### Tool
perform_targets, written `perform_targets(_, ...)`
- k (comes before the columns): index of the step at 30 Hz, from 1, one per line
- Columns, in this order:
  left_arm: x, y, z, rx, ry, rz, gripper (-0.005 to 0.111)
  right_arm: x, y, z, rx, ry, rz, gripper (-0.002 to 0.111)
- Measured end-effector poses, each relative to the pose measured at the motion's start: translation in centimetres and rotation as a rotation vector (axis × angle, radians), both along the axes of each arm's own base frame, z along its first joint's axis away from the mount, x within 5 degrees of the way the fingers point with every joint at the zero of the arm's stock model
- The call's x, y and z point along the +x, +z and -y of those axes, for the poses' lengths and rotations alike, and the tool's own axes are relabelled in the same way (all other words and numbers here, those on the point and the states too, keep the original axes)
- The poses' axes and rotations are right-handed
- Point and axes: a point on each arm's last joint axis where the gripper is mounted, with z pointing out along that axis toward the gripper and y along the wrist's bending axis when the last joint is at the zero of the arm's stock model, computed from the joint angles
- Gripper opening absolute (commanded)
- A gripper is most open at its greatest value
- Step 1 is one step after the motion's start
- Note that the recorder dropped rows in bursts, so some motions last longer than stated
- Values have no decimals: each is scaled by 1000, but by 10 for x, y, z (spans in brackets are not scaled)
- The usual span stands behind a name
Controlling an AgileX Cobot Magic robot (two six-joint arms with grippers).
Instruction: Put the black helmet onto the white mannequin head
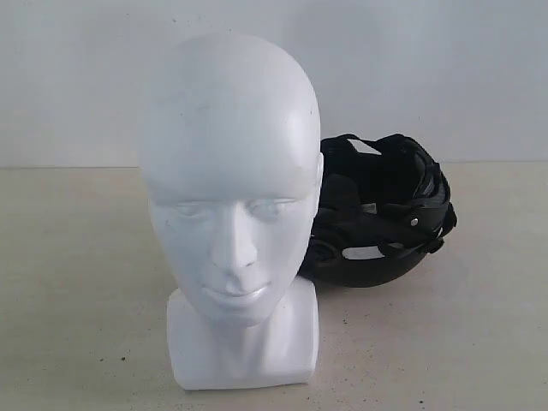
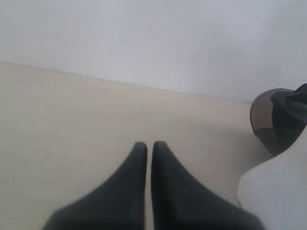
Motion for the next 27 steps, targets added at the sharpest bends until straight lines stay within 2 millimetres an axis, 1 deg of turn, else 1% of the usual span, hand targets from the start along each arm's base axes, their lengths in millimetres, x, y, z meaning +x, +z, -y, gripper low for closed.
perform_targets(16, 0, 0, 0, 0, 0, 0, 4, 0, 0, 0, 0, 0, 0, 0)
perform_targets(18, 0, 0, 0, 0, 0, 0, 4, 1, 2, 0, -57, 10, 24, 0)
perform_targets(22, 0, 0, 0, 0, 0, 0, 4, 4, 20, -3, -90, 45, 216, 0)
perform_targets(27, 0, 0, 0, 0, 0, 0, 4, 2, 43, -7, -24, 81, 481, 0)
